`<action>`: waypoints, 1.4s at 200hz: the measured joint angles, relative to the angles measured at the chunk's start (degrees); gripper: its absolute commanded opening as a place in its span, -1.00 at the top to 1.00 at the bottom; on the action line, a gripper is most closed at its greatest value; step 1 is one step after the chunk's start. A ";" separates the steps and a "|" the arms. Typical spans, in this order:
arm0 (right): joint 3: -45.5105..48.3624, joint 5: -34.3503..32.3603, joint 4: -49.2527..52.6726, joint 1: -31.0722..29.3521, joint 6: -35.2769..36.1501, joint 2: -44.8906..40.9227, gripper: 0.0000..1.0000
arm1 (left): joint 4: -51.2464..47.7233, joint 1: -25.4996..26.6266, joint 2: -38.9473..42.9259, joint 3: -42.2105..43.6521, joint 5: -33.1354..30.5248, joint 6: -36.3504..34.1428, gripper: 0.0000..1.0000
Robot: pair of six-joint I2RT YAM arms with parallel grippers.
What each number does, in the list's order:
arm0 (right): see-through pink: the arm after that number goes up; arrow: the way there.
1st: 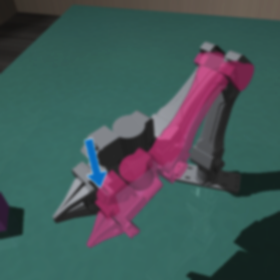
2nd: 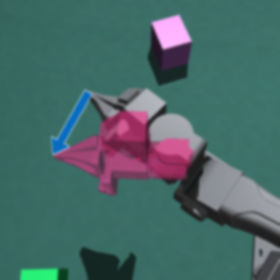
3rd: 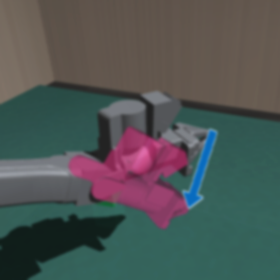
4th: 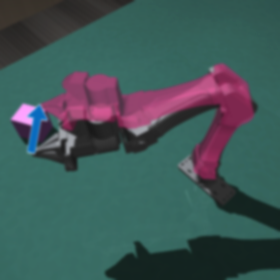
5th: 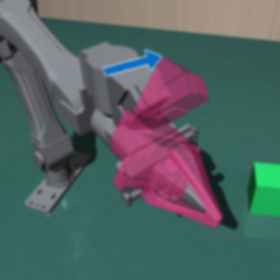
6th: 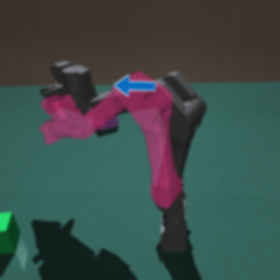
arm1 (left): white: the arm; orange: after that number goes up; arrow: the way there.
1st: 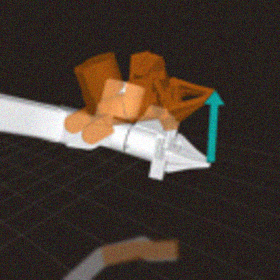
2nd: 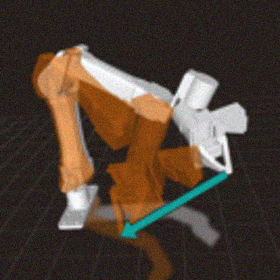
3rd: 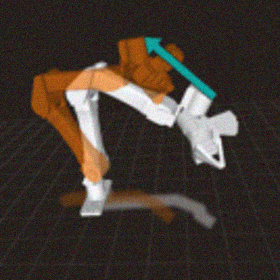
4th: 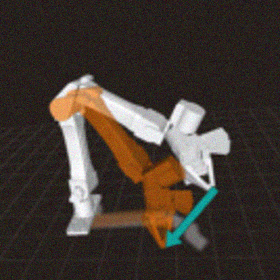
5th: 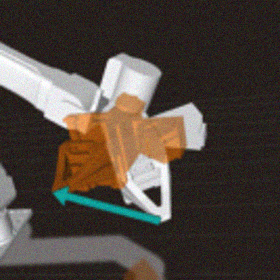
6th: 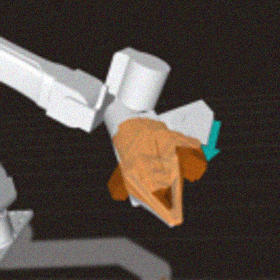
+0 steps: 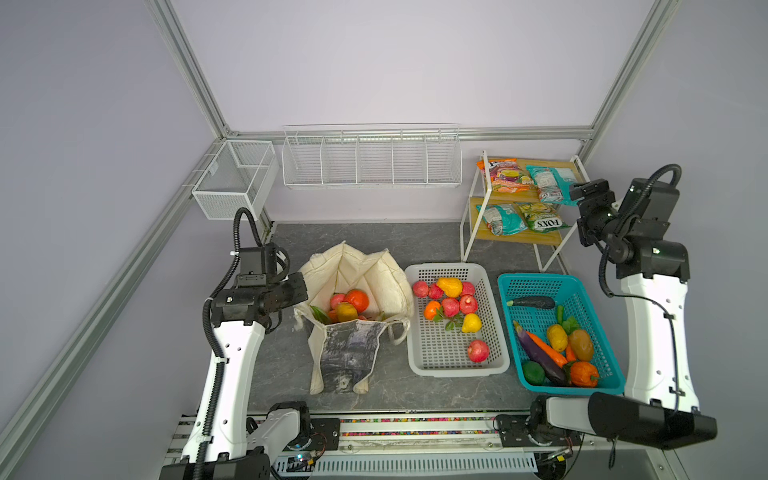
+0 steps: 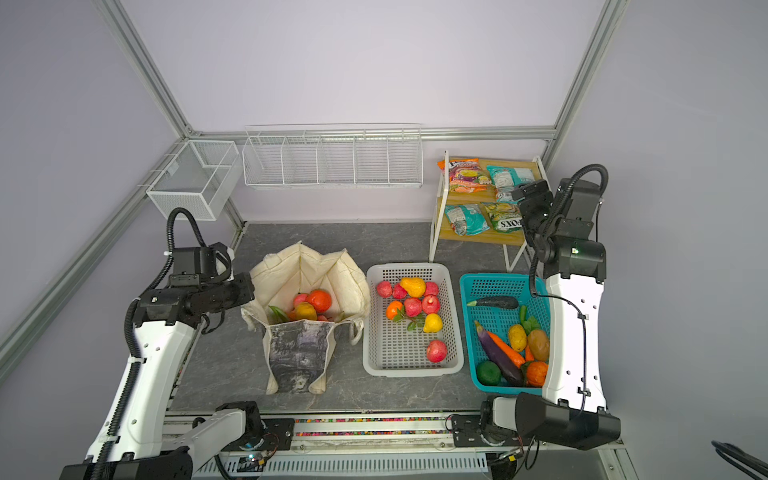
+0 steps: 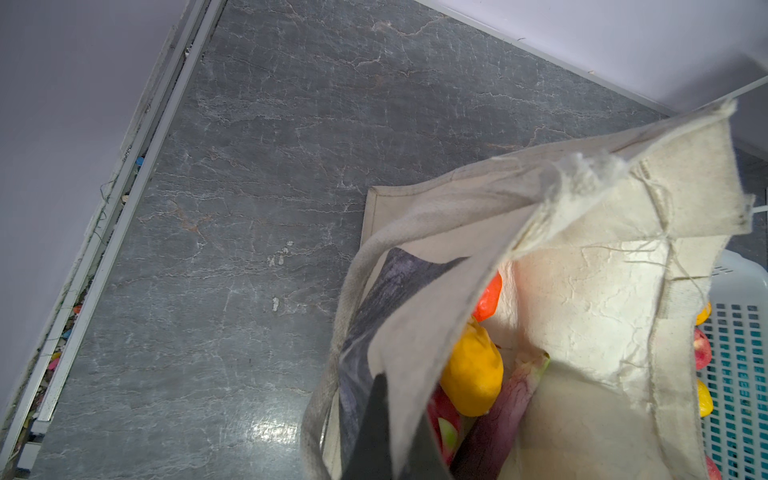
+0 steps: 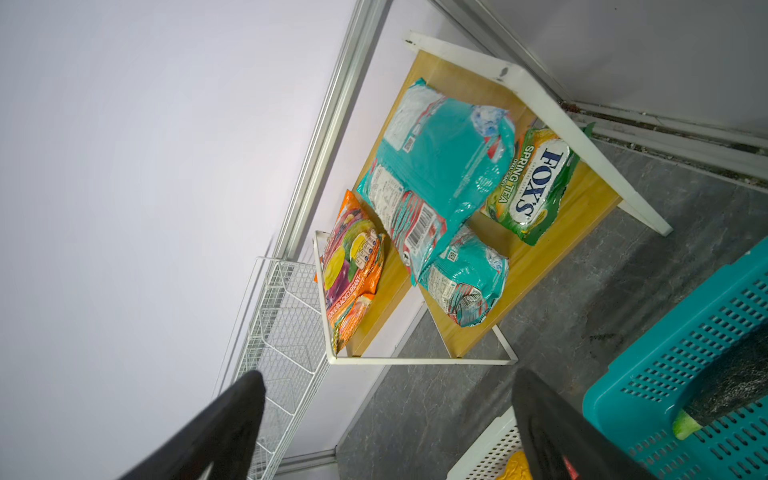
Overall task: Place the food into the grocery bag and tie it
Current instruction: 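Raise the empty right gripper and swing it toward the snack shelf, then lower the right gripper toward the teal snack bag on the shelf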
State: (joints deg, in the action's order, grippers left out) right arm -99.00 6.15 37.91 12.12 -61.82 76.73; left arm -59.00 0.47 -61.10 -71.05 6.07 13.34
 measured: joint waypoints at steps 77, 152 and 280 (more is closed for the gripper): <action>3.50 13.55 -9.14 8.68 -10.84 6.75 -0.97 | 0.00 0.00 0.39 0.00 0.24 0.00 1.00; 3.52 19.21 -13.94 8.85 -14.08 12.87 -0.56 | 0.26 0.00 0.46 0.15 0.68 0.00 1.00; -0.81 18.32 -15.02 7.26 -14.69 16.87 -0.15 | 1.77 0.00 0.46 0.98 1.55 0.00 1.00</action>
State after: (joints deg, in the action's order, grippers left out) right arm -99.81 24.47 22.90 19.38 -76.51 93.60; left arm -57.23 0.47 -60.64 -70.06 7.62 13.34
